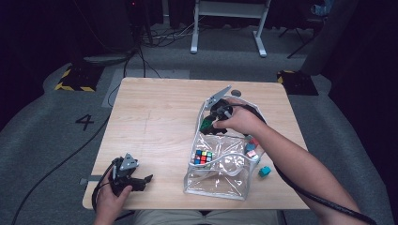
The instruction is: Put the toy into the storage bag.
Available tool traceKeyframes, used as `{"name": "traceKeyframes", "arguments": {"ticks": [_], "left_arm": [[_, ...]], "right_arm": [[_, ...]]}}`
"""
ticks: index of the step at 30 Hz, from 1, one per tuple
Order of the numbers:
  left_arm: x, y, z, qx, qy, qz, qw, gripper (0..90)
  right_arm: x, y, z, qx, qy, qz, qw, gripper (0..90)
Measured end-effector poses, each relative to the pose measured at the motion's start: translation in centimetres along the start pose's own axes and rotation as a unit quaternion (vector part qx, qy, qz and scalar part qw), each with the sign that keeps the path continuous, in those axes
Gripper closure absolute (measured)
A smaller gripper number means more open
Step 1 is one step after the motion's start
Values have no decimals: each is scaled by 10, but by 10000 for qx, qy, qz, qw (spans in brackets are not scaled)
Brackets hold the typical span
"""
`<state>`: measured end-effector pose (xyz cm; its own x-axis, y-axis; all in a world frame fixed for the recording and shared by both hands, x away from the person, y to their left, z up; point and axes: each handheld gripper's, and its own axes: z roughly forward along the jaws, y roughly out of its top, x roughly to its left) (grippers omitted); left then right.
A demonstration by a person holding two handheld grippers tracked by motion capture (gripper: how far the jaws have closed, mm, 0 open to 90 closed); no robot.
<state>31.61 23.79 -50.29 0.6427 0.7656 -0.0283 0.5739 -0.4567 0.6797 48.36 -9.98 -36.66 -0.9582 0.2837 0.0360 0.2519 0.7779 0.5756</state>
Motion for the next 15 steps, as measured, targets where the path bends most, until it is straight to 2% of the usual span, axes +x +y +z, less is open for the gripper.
{"name": "traceKeyframes", "arguments": {"ticks": [3, 8, 12, 14, 15], "left_arm": [[0, 0, 0, 0, -2, 1, 10000, 138], [0, 0, 0, 3, 1, 5, 10000, 138], [0, 0, 0, 11, 2, 15, 10000, 138], [0, 0, 0, 10, 3, 15, 10000, 138], [0, 0, 0, 11, 2, 15, 10000, 138]], "right_arm": [[1, -2, 9, 121, 41, -186, 9997, 431], [0, -4, 14, 156, 105, -230, 9996, 432], [2, -6, 15, 305, 117, -129, 9994, 432], [-2, -7, 19, 195, 162, -367, 9990, 432], [-1, -8, 19, 263, 176, -293, 9991, 432]]}}
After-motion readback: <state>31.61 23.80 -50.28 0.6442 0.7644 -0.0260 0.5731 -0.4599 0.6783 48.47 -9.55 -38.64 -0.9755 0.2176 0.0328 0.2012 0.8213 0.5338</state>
